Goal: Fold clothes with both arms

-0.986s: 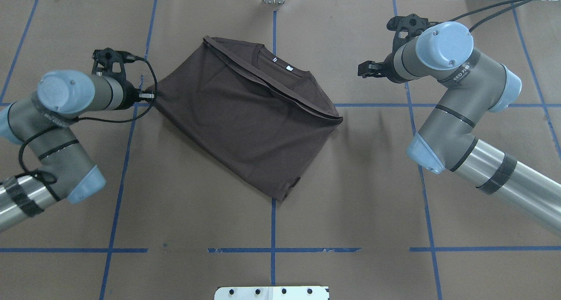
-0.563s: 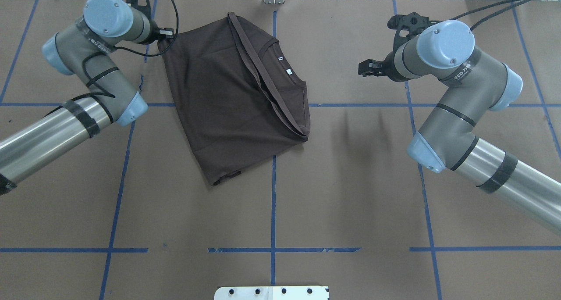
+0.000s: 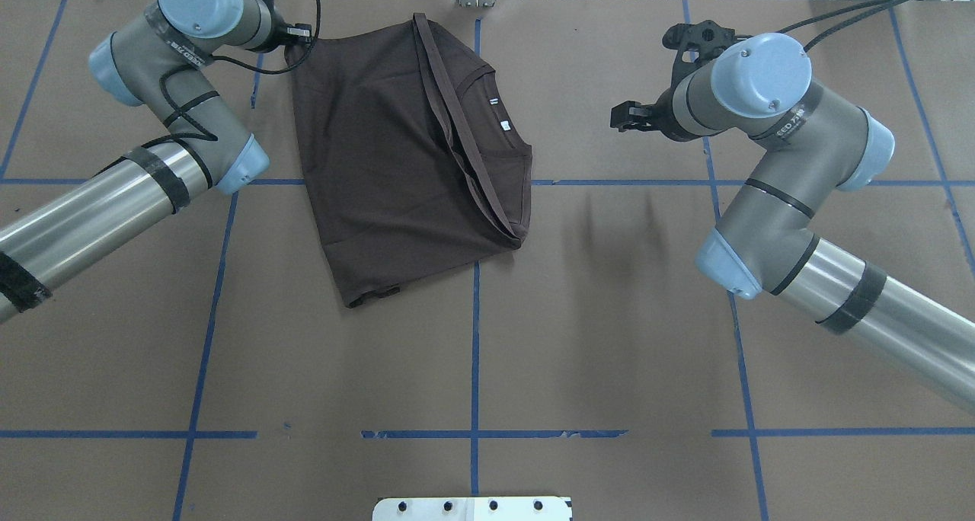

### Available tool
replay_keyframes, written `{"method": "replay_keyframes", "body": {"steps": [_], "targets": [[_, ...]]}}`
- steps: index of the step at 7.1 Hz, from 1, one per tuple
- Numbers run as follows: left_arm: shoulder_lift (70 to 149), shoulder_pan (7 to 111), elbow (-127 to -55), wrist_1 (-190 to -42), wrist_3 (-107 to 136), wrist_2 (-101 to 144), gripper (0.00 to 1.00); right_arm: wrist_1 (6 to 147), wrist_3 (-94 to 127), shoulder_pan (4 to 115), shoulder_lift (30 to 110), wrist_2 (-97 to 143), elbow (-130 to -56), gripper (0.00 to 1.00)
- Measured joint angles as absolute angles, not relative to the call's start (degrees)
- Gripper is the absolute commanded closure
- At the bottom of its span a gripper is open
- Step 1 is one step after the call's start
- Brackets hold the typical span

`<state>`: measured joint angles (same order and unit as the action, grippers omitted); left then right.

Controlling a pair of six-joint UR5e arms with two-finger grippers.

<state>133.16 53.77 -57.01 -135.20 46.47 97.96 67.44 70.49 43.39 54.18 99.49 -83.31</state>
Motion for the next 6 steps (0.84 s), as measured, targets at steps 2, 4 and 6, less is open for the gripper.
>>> {"method": "replay_keyframes", "body": {"steps": [2,4,6], "targets": [[129.69,54.25,-61.55,-135.56,45.28,101.40,0.00,67.73,78.18,39.31,45.13,94.90,-74.84,0.46],[128.87,54.29,-62.63,-135.66,45.32,101.90,0.00,71.04,79.64,35.69,40.53,90.94,-70.98,0.46],[128.78,54.21,-62.72,-135.75,45.35,101.95,0.00,73.05,79.20,33.62,39.41,88.17,-69.29,0.46]]}}
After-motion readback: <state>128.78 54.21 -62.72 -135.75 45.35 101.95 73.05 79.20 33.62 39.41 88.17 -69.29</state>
